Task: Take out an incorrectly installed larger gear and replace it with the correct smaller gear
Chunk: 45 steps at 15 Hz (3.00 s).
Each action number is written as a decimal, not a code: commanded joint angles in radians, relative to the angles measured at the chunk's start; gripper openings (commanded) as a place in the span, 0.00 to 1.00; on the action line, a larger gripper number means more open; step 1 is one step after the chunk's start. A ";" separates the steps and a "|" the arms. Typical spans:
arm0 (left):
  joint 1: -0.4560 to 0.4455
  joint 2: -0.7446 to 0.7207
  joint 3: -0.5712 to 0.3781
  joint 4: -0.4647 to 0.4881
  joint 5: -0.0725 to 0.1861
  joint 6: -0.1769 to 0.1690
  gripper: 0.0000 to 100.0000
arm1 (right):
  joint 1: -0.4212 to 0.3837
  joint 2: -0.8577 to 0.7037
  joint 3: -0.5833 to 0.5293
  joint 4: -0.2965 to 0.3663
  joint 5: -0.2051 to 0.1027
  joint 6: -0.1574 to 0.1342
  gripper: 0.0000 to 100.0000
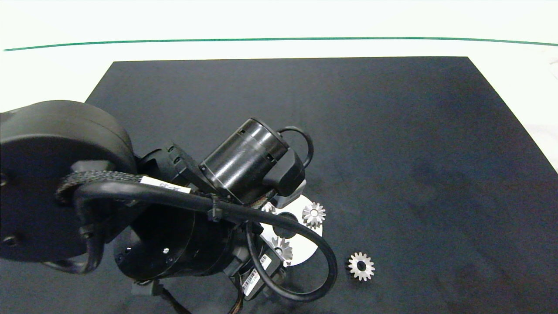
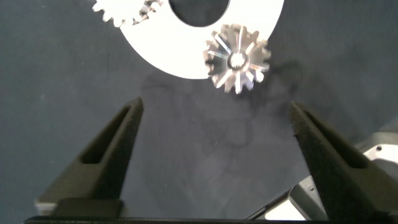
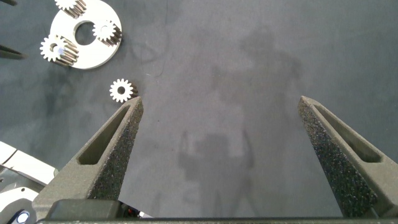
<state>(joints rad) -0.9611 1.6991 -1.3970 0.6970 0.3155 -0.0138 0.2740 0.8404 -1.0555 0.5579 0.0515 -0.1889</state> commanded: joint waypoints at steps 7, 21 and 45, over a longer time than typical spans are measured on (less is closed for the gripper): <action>-0.013 0.145 -0.100 0.062 0.005 -0.057 1.00 | 0.002 0.002 0.000 0.004 0.001 -0.003 1.00; -0.031 0.231 -0.111 0.056 0.086 -0.043 1.00 | 0.002 0.000 0.002 0.004 0.001 -0.003 1.00; -0.044 0.269 -0.140 0.030 0.091 -0.046 0.69 | 0.002 0.002 0.003 0.004 0.001 -0.003 1.00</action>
<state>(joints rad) -1.0049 1.9651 -1.5379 0.7240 0.4036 -0.0591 0.2755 0.8409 -1.0521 0.5585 0.0515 -0.1904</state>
